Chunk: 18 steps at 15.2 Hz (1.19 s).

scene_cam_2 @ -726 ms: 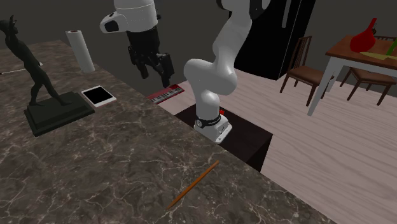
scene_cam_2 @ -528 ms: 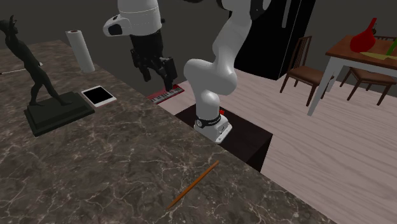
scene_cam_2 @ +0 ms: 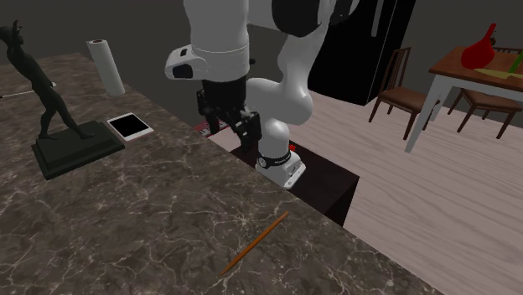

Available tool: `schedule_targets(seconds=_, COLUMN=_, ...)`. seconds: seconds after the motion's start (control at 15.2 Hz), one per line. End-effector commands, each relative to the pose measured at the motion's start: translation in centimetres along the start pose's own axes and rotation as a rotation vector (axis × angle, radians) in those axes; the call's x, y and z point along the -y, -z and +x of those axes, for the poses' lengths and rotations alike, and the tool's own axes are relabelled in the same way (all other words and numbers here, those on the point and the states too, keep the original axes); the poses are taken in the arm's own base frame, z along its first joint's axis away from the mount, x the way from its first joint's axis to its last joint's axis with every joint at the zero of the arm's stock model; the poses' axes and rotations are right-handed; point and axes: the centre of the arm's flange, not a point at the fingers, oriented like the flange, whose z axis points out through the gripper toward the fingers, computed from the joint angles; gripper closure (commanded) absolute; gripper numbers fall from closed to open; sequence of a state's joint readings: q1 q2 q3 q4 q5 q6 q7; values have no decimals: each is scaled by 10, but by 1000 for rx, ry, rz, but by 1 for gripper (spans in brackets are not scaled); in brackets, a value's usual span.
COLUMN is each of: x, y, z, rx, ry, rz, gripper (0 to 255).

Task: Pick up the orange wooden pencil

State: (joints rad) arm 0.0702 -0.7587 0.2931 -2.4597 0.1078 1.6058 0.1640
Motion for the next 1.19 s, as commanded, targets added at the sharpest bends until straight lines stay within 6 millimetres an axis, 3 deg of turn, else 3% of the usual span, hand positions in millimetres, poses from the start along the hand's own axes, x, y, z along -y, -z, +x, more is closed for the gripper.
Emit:
schedule_targets(seconds=0.0, x=30, y=-5, z=8, rx=-11, ry=-17, rz=-16, gripper=0)
schedule_targets(seconds=0.73, x=175, y=-47, z=52, rx=-62, ry=-96, rz=-113, gripper=0)
schedule_targets(seconds=1.12, x=180, y=-73, z=55, rx=-62, ry=-97, rz=-114, gripper=0)
